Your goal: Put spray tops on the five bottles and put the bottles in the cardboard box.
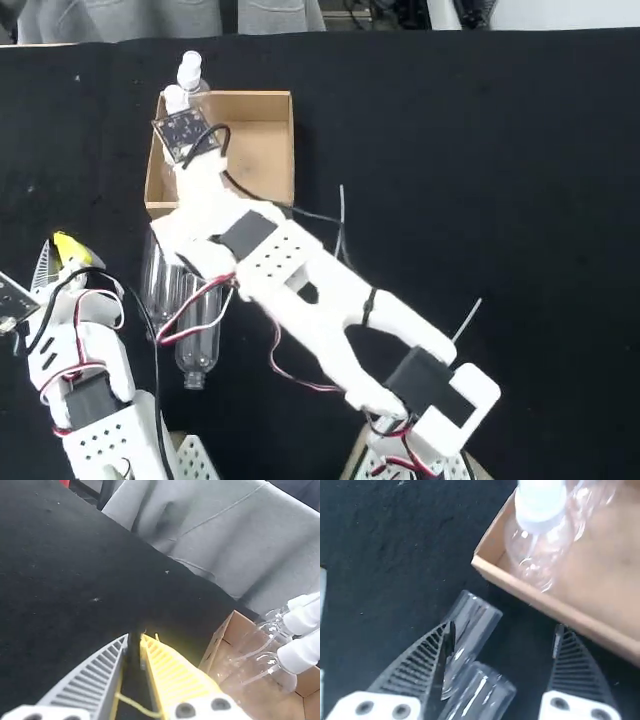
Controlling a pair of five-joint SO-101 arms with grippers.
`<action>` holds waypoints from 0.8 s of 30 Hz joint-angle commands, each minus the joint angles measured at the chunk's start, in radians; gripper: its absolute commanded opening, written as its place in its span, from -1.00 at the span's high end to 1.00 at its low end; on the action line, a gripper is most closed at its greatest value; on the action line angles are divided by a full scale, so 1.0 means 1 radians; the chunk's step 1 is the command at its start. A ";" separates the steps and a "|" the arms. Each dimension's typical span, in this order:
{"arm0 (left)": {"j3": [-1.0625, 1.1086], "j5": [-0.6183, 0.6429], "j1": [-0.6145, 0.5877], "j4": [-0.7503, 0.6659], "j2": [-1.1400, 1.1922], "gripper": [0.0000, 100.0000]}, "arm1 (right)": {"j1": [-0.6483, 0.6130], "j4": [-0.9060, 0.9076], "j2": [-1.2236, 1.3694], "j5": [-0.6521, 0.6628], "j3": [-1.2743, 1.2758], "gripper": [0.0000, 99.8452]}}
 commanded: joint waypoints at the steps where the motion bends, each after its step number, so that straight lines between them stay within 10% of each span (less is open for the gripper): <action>1: 0.022 -0.011 -0.010 -0.025 -0.011 0.93 | -0.040 0.029 -0.071 -0.095 -0.008 0.47; 24: 0.022 -0.011 -0.010 -0.025 -0.011 0.93 | -0.091 0.227 -0.070 -0.365 0.013 0.47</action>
